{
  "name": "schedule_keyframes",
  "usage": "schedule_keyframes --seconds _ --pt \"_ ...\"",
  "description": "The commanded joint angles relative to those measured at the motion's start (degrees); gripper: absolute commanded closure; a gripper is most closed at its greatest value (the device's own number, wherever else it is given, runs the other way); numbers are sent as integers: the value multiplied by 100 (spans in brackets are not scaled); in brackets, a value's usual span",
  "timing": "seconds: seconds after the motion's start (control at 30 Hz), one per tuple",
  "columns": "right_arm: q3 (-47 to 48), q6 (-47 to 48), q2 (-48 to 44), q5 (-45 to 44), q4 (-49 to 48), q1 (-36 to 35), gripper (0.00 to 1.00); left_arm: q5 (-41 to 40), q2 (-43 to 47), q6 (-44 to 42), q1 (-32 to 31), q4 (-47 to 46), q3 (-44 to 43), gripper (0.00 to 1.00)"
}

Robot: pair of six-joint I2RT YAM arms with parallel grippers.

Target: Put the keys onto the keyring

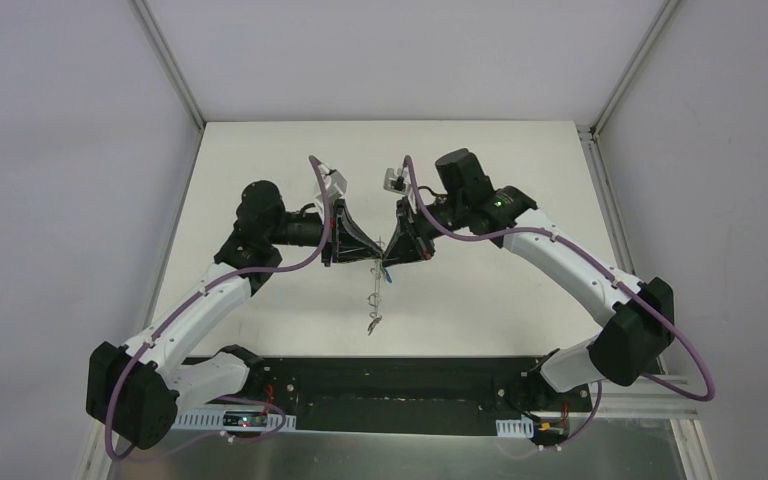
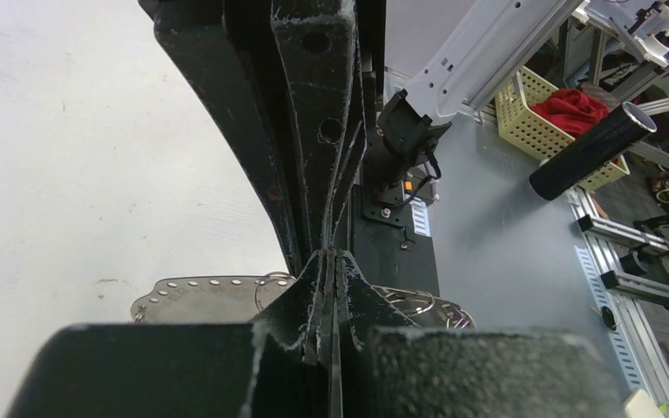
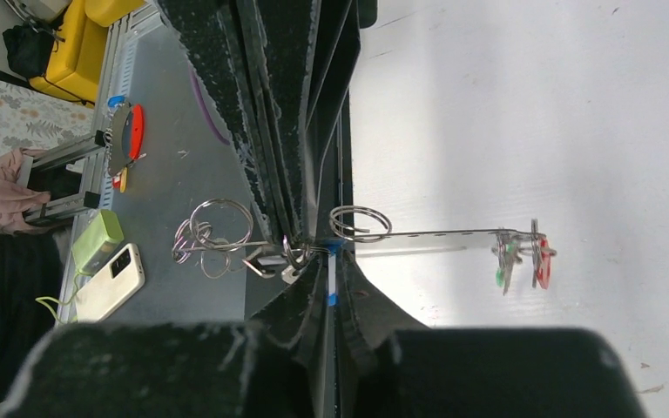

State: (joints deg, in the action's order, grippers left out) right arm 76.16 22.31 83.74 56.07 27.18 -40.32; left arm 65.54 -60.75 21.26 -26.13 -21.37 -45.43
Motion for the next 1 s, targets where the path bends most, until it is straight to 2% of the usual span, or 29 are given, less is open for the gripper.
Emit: schedule_keyframes --seconds 0.0,0.1,0.27,0.67,0.97 --pt "105 40 -10 184 -130 -37 88 131 84 247 45 -707 -14 100" --pt "118 100 -136 195 -82 36 80 105 91 277 72 -698 -6 100" --pt "136 190 -395 236 3 199 72 52 67 535 82 -964 7 100" --pt "209 -23 -622 467 -134 424 72 -73 -79 1032 82 -1495 89 100" --pt "234 -367 -513 582 -417 385 71 -264 -98 1168 82 -1444 95 100"
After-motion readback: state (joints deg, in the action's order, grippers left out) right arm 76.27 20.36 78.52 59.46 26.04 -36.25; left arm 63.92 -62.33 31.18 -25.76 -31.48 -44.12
